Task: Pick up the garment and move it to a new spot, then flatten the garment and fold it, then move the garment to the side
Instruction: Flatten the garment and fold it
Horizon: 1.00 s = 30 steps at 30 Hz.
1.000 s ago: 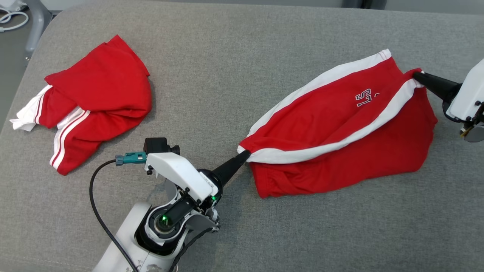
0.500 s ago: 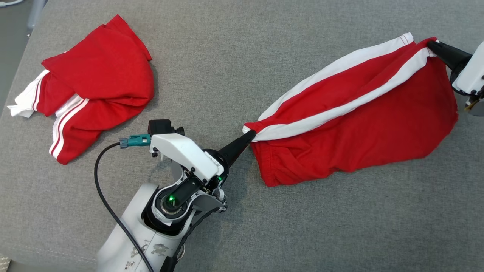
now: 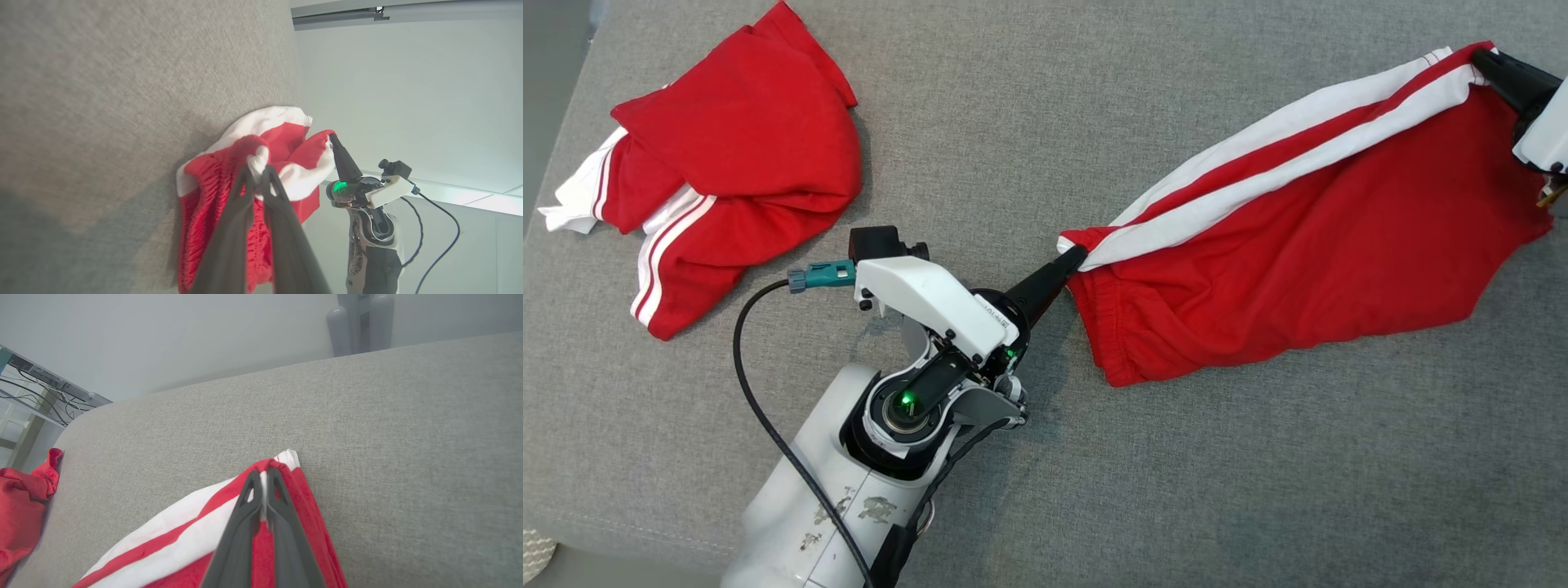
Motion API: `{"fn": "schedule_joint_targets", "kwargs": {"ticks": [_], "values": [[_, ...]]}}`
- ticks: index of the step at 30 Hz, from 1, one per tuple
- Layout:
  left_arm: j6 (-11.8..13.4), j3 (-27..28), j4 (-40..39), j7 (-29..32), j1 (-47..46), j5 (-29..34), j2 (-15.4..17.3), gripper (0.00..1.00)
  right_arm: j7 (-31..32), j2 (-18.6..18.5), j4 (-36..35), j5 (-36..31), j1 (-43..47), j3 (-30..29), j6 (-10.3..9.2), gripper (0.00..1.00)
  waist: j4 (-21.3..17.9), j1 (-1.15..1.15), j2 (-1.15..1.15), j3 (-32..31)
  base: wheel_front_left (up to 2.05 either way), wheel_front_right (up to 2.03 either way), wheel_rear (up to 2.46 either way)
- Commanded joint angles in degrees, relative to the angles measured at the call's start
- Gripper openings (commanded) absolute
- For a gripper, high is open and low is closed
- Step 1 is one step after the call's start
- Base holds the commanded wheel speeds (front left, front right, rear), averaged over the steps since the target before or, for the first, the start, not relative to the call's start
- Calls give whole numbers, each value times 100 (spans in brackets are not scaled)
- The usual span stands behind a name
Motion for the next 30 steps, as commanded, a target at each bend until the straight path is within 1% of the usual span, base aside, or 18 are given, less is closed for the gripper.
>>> {"fn": "schedule_joint_targets", "kwargs": {"ticks": [1, 6, 7, 8, 12, 15, 22, 23, 24, 25, 26, 30], "values": [[-34, -31, 30, -38, -119, -42, 17, 0, -81, -43, 58, 30, -94, 48, -1, 0, 11, 0, 0, 38, 0, 0, 0], [-71, -138, 75, -133, -212, -44, 17, 0, -208, -82, 204, 78, -207, 202, -1, 0, 35, 0, 0, 101, 0, 0, 0], [-72, -157, 89, -180, -239, -2, 16, 44, -210, -82, 222, 84, -225, 224, -1, 0, 36, 0, 0, 113, 0, 0, 0], [-58, -178, 102, -213, -262, 21, 18, 100, -236, -82, 248, 108, -242, 248, -1, 0, 37, 0, 0, 125, 0, 0, 0], [8, -183, 187, -452, -349, -7, 16, 100, -318, -98, 370, 194, -336, 381, -1, 0, 45, 0, 0, 173, 0, 0, 0], [-53, -207, 209, -588, -427, -101, 15, 100, -384, -114, 450, 235, -378, 437, -1, 0, 71, 0, 0, 185, 0, 0, 0], [-99, -352, 311, -825, -562, -297, 17, 100, -569, -134, 694, 328, -509, 501, -1, 0, 145, 0, 0, 183, 0, 0, 0], [-100, -373, 332, -847, -582, -315, 16, 100, -632, -143, 752, 303, -539, 486, -1, 4, 153, 0, 0, 184, 0, 0, 0], [-108, -389, 353, -874, -603, -334, 16, 100, -729, -151, 805, 255, -574, 475, -1, 46, 161, 0, 0, 185, 0, 0, 0], [-108, -389, 353, -874, -603, -334, 16, 100, -729, -151, 805, 255, -574, 475, -1, 46, 161, 0, 0, 185, 0, 0, 0], [-112, -403, 371, -899, -622, -359, 17, 100, -803, -134, 849, 227, -600, 485, -1, 100, 165, 0, 0, 187, 0, 0, 0], [-153, -464, 443, -981, -647, -454, 16, 100, -979, -41, 1094, 288, -680, 414, -1, 100, 176, 0, 0, 187, 0, 0, 0]]}}
